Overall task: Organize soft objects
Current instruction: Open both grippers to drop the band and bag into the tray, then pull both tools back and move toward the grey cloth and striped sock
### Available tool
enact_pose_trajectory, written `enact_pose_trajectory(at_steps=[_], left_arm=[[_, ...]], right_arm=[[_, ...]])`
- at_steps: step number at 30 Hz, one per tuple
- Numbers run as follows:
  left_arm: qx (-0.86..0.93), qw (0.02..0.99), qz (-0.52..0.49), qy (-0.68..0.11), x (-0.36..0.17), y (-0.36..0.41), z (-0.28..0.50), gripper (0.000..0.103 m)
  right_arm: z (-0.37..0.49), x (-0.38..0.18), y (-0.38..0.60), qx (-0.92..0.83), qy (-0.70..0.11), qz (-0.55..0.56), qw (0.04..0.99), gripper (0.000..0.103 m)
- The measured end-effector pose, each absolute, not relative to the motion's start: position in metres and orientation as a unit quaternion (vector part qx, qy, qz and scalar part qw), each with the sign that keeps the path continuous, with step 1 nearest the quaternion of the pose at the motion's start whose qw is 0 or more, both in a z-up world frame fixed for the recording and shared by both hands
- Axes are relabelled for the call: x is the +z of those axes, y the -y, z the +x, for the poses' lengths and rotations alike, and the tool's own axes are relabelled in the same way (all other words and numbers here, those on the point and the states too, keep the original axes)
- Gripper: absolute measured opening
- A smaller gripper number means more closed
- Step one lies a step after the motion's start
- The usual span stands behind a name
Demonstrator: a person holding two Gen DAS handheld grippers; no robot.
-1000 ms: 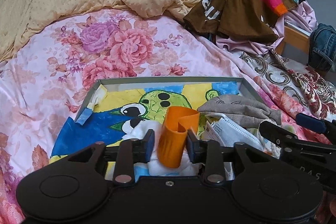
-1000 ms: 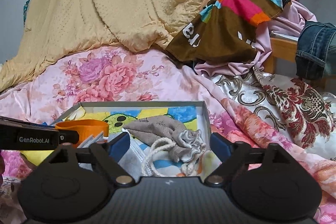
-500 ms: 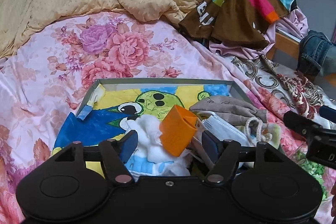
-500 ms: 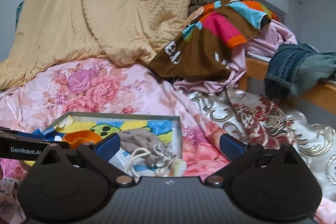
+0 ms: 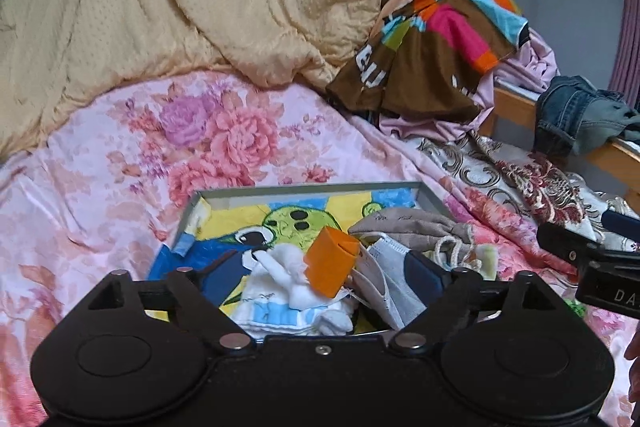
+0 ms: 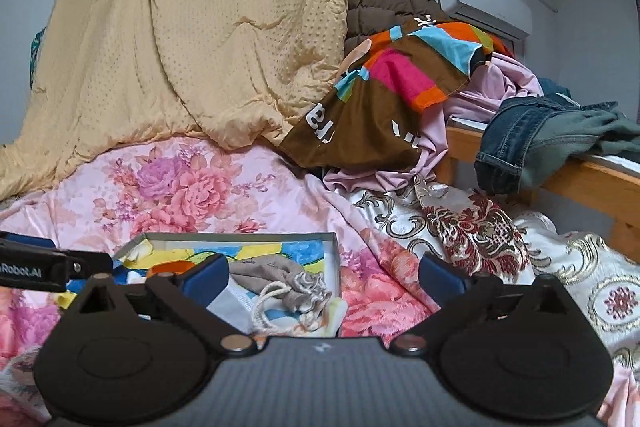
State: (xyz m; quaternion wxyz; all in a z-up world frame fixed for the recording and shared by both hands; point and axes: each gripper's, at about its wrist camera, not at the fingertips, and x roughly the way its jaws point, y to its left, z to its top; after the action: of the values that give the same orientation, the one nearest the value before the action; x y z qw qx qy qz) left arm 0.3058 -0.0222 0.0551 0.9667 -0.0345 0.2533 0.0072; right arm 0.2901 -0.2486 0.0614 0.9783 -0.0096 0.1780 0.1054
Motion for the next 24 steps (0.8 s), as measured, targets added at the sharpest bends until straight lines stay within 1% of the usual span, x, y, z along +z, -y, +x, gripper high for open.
enact_pose_trajectory(at_steps=[7,10,17,24], left_arm=[[0.016,0.979,-0.008,-0.204,0.072,0.030,0.255,0.097],[0.015,0.983,0.004,-0.182,0.076,0.035,0.232,0.101],[0.006,0.989,0.030,-0.148,0.081,0.049,0.190,0.102],[0.014,0.990,0.028,-0.138,0.081,0.052,0.165,0.102]], right_arm=[[0.243,0.073,0.251,0.112,-0.166,0.005,0.980,0.103],[0.226,0.079,0.250,0.109,-0.163,-0.004,0.981,0.103],[0.192,0.091,0.249,0.096,-0.152,-0.021,0.983,0.103],[0.169,0.100,0.249,0.100,-0.162,0.002,0.982,0.103]])
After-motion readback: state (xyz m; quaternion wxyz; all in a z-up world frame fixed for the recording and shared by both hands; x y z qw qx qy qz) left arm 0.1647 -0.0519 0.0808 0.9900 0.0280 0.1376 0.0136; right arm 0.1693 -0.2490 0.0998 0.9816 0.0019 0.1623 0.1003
